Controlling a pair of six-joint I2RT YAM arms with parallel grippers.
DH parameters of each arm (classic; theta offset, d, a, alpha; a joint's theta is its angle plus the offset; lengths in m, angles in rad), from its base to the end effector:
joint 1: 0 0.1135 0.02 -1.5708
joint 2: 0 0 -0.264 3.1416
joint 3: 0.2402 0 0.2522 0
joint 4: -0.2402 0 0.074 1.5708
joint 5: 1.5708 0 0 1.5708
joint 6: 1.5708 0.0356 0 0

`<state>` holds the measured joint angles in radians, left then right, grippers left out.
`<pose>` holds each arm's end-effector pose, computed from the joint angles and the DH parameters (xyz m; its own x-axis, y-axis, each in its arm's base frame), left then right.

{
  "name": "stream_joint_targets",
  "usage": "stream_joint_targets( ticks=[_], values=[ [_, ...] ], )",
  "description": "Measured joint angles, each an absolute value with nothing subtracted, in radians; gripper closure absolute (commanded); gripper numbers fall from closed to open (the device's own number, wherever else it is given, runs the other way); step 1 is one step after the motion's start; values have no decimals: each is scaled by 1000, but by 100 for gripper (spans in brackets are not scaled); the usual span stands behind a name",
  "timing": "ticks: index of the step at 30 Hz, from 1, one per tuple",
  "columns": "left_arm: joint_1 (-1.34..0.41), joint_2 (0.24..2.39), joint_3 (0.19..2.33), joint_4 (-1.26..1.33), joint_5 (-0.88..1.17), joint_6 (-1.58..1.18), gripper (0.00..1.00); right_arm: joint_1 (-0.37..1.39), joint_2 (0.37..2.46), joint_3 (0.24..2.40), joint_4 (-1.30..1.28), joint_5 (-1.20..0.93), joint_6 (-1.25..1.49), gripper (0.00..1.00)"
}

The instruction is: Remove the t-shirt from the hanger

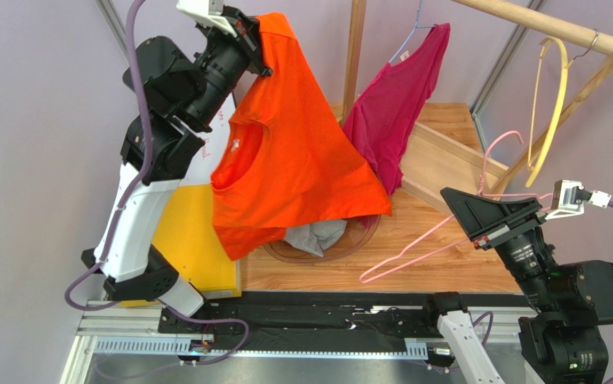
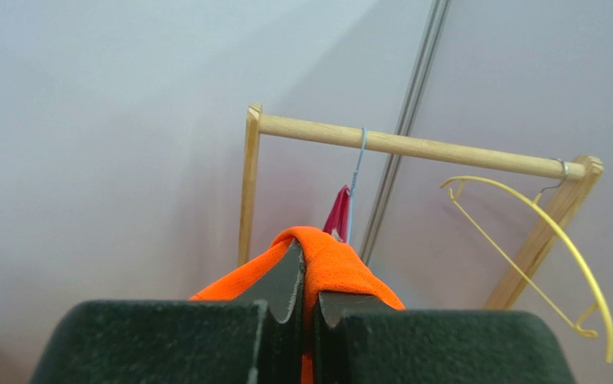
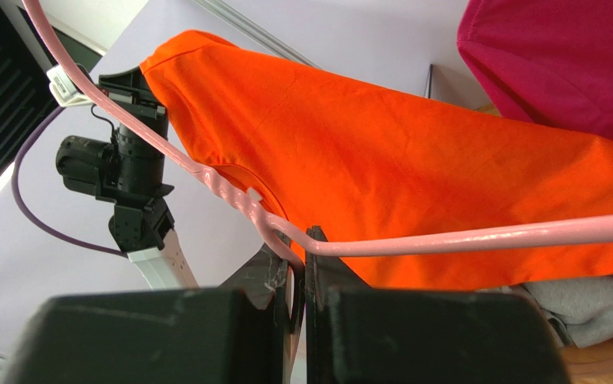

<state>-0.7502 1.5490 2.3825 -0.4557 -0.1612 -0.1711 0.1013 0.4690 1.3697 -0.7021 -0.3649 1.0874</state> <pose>0.1765 -0.1567 0.6394 0.1699 -0.3881 -0.9058 0.6015 0.7689 -0.2166 -0.0065 0.0121 0.4832 -0.3006 0.8008 -0.5180 -0.3795 0.3978 0.8353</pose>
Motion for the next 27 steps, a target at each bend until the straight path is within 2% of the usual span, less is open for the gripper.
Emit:
stream_joint_targets(
  ticks=[12,22,27],
  values=[
    [-603,1623,2405,-525,-27,-187,100,101,504,1295,-690,-361,1074,100],
    [-599,1370,2311,-511,-66,-97,100,101,545,1233,-621,-376,1072,100],
    [-595,1377,2394,-480,-76,-84,100,101,545,1216,-616,-377,1071,100]
  ],
)
